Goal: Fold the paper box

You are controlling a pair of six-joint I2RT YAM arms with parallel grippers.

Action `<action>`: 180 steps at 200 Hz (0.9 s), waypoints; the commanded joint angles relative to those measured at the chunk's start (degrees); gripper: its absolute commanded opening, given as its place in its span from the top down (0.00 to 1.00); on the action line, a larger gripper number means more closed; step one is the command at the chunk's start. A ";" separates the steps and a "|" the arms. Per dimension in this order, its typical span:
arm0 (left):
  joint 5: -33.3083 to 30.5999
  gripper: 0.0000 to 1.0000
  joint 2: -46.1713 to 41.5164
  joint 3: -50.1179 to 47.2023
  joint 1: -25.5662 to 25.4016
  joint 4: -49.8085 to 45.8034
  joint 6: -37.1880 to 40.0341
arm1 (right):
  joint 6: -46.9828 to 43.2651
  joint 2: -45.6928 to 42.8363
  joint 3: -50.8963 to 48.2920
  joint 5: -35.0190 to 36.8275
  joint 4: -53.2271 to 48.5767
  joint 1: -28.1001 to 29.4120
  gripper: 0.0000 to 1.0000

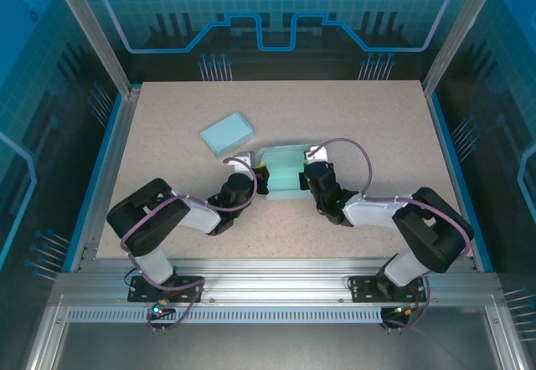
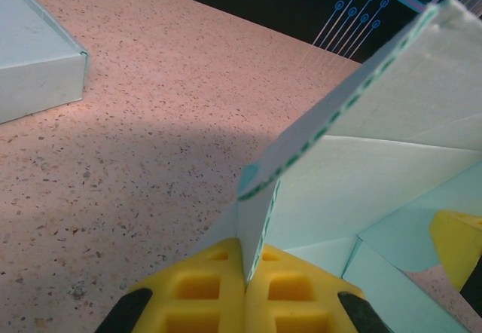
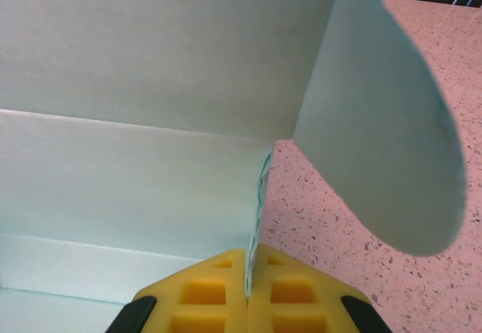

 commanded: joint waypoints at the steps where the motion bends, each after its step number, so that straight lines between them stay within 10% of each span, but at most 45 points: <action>1: 12.62 0.96 1.55 -1.68 -3.77 -1.31 -2.94 | -0.15 0.82 -2.97 -8.76 -1.01 4.87 0.94; 180: 2.19 1.00 2.05 -8.53 -11.80 3.33 13.89 | 0.17 -13.32 -11.15 -5.79 -2.06 9.65 0.63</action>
